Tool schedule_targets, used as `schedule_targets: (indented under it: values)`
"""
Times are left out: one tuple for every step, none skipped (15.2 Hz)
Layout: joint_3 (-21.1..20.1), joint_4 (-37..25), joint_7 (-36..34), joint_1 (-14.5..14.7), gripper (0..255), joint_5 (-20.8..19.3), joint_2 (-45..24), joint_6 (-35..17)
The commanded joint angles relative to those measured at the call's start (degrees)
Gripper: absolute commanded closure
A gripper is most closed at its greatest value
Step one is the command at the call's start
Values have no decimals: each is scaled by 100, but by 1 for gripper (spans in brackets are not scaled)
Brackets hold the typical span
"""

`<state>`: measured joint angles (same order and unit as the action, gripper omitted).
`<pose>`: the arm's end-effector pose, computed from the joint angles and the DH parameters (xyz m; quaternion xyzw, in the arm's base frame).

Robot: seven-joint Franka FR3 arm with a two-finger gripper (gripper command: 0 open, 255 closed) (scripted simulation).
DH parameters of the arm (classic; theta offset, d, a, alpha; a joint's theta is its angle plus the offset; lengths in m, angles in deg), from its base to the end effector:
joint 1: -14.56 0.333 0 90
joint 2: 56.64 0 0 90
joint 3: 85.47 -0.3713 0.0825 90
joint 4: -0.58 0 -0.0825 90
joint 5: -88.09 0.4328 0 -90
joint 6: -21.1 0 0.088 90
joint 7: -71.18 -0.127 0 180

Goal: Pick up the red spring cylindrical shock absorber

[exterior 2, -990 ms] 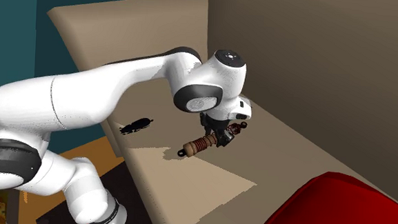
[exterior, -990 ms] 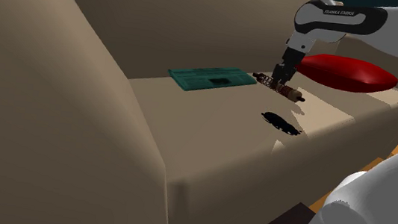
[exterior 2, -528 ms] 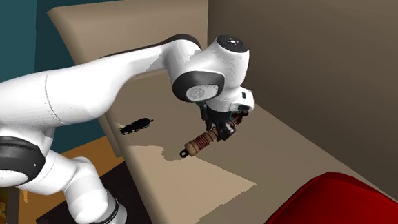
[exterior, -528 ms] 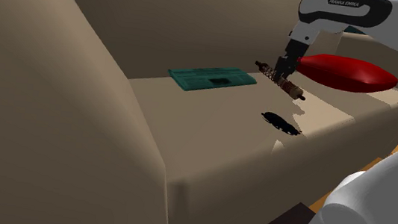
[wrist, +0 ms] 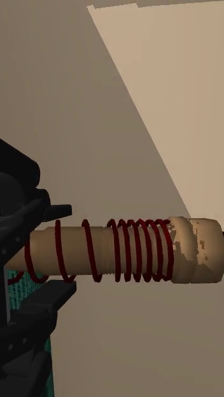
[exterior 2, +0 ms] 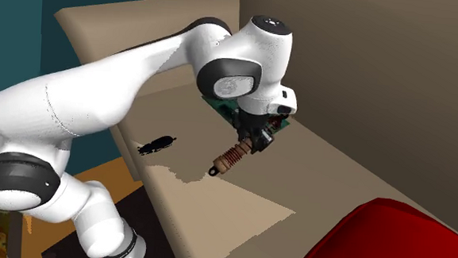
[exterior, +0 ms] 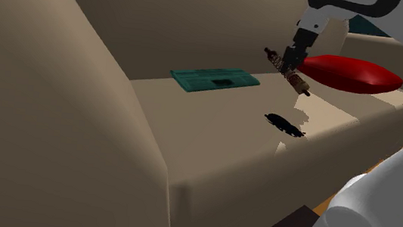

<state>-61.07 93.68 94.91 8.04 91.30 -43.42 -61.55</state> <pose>0.4239 -0.2837 0.7370 -0.9956 0.0542 -0.0469 0.0602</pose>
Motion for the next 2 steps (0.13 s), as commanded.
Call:
schedule_targets:
  values:
    - [11, -152, 2, 4, 255, 22, -54, 102]
    - [10, -151, 2, 4, 255, 21, -54, 102]
